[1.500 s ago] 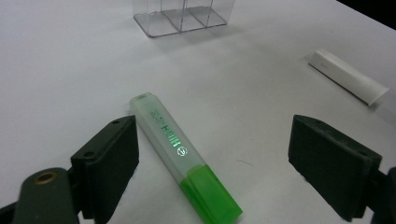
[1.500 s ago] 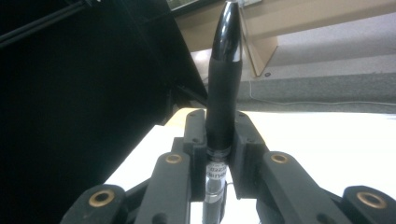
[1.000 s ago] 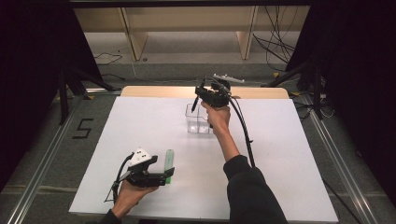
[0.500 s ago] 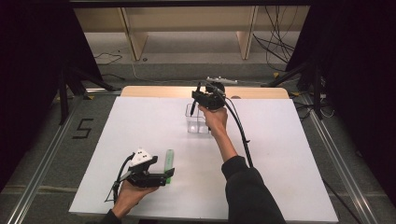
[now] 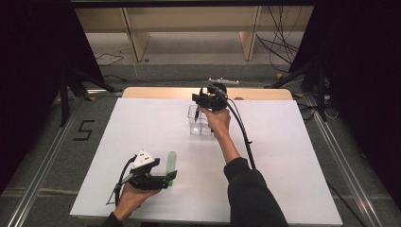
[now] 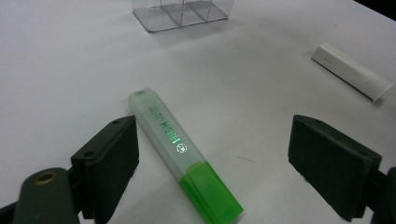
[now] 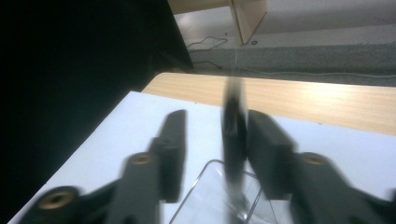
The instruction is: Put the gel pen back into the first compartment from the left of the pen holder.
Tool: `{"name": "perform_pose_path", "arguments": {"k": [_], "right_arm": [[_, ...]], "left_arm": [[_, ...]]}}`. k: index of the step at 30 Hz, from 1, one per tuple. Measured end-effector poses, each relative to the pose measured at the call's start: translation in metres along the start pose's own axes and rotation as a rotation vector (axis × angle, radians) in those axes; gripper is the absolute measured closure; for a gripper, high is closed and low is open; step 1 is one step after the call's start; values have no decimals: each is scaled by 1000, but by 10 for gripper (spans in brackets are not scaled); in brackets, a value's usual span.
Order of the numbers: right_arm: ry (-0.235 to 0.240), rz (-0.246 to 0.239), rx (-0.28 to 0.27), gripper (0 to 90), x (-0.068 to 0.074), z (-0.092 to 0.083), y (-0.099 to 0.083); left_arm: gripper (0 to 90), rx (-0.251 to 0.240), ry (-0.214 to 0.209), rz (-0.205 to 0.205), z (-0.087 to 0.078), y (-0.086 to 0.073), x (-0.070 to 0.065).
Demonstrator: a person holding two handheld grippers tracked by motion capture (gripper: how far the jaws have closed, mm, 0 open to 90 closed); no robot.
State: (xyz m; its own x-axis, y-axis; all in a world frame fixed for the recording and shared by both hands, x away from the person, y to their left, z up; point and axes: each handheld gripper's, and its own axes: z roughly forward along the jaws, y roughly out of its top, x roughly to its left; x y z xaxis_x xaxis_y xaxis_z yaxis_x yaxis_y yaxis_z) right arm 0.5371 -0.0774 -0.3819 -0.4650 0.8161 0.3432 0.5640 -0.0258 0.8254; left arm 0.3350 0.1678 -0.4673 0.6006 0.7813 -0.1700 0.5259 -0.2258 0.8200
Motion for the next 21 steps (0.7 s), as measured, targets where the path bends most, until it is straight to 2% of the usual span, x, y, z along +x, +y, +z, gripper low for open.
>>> {"name": "perform_pose_path", "arguments": {"k": [4,6,8,11,15,18,21], "right_arm": [[-18,1,-9,449,-2,-8,4],[-42,-19,-15,423,-3,-17,7],[-43,-17,-25,402,-4,-24,10],[-30,-18,-44,390,-5,-37,10],[0,-34,-44,376,-5,-52,5],[23,-49,-44,360,-6,-65,-3],[37,-62,-33,340,-9,-78,-13]], "left_arm": [[161,-3,-1,-7,0,0,1],[161,-3,0,-11,0,0,2],[161,-6,3,-9,0,0,2],[161,-8,8,-13,0,0,2],[161,-7,1,-11,0,0,2],[161,-23,-32,-35,0,1,3],[161,-20,-48,-33,0,0,2]]}}
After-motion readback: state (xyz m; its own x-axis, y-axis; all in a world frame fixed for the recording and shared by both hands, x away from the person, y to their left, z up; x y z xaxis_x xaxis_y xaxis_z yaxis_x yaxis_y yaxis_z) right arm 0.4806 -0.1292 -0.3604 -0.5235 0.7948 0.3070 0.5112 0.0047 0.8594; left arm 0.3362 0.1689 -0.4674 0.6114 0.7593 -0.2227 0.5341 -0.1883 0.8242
